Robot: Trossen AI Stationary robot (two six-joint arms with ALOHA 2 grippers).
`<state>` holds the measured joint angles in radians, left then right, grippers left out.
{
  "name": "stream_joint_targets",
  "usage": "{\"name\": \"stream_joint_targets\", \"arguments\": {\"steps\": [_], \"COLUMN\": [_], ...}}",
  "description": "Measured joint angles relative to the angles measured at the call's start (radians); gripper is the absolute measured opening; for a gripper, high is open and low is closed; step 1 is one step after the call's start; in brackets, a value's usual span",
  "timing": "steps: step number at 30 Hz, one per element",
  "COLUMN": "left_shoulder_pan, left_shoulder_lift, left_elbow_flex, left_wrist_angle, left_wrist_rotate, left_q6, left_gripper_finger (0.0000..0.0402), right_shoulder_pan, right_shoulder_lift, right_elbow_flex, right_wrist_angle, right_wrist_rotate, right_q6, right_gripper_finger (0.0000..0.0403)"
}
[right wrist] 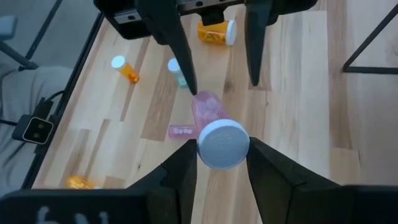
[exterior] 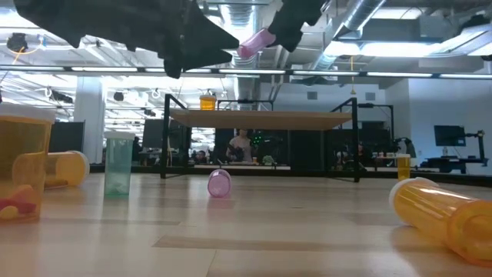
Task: Pick and place medicine bottles onto shelf by color
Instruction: Put the middle pink pill bottle on the shelf
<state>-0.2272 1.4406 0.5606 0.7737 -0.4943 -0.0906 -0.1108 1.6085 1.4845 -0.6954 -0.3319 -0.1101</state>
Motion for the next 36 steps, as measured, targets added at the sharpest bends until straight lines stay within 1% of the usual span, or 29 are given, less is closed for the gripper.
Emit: {"name": "stream_joint_targets", "arguments": {"steps": [11, 22, 33, 35, 36], "left_shoulder_pan": [0.001, 0.042, 0.057, 0.057, 0.057], "left_shoulder_lift": [0.0, 0.0, 0.0, -0.002, -0.012], "left_elbow_flex": [0.0, 0.0, 0.0, 0.0, -0.001], "left_wrist_angle": [-0.004, -0.048, -0.05, -0.081, -0.125], "left_wrist_rotate": [-0.008, -0.01, -0.009, -0.009, -0.013], "left_q6": [-0.007, -0.045, -0.053, -0.034, -0.016], "left_gripper_finger": [0.0203, 0.0203, 0.0203, 0.0203, 0.0203], "right_shoulder_pan": [0.0, 0.0, 0.0, 0.0, 0.0], "right_shoulder_lift": [0.0, 0.001, 0.001, 0.001, 0.001], "right_elbow_flex": [0.0, 0.0, 0.0, 0.0, 0.0], "right_wrist_angle": [0.044, 0.075, 0.112, 0.105, 0.097], "right_wrist_rotate": [0.001, -0.002, -0.006, -0.006, -0.006], "right_q6": [-0.002, 0.009, 0.008, 0.008, 0.008], "right_gripper_finger": [0.015, 0.015, 0.0148, 0.0148, 0.0147]}}
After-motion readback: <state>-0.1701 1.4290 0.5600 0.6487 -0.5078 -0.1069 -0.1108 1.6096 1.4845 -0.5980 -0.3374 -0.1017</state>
